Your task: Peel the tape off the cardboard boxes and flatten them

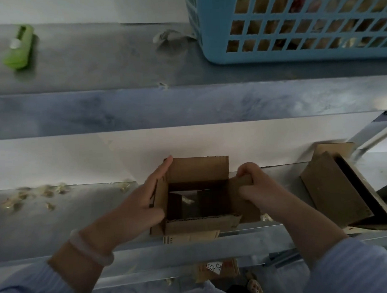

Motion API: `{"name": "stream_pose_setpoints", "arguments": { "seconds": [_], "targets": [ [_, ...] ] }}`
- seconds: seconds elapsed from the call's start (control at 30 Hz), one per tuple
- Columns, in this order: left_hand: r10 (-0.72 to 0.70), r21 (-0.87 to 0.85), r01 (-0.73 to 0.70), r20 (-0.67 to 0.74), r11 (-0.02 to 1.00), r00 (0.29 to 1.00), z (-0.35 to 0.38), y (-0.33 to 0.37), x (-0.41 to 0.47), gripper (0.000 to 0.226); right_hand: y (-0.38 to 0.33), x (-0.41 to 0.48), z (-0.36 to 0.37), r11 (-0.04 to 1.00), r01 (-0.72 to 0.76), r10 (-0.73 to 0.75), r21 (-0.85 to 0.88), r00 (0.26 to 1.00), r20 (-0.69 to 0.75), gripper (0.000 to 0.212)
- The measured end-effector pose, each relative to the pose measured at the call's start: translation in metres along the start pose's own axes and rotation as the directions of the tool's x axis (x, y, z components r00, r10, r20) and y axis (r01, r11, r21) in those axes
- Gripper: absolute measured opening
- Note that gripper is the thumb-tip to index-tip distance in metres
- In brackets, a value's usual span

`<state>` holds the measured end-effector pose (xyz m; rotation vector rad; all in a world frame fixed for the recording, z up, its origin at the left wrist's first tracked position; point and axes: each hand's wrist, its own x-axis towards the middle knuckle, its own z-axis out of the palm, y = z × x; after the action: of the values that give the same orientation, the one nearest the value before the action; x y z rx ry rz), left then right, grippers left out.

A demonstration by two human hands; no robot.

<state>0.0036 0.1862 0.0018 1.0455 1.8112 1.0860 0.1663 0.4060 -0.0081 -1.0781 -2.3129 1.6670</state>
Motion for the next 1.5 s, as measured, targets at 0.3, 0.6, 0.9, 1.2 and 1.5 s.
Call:
{"name": "stream_pose_setpoints", "arguments": {
  "seconds": [0.3,0.6,0.9,1.2,1.5],
  "targets": [
    [0.186,0.434,-0.181,0.030,0.883,0.982,-0.019,0.017,-0.028,0.103,0.016,-0.006,0.009,0.935,0.136,-0.161,0.327,0.986,0.050,0.032],
    [0.237,0.542,-0.283,0.154,0.792,0.959,-0.006,-0.054,-0.031,0.095,0.044,0.001,0.048,0.892,-0.121,-0.003,0.436,0.962,0.273,0.068],
    [0.224,0.518,-0.296,0.199,0.803,0.954,-0.001,-0.123,-0.026,0.064,0.042,0.010,0.078,0.971,-0.157,0.116,0.181,0.969,0.217,0.067],
    [-0.053,0.020,0.066,-0.374,0.998,0.926,-0.018,-0.118,-0.022,0.048,0.050,0.022,0.109,0.996,0.062,-0.056,-0.061,0.994,0.090,0.083],
    [0.043,0.721,0.261,-0.374,0.642,0.926,0.009,-0.190,-0.029,0.074,0.052,0.027,0.144,0.931,0.234,-0.167,-0.280,0.955,0.244,0.085]
  ]
}}
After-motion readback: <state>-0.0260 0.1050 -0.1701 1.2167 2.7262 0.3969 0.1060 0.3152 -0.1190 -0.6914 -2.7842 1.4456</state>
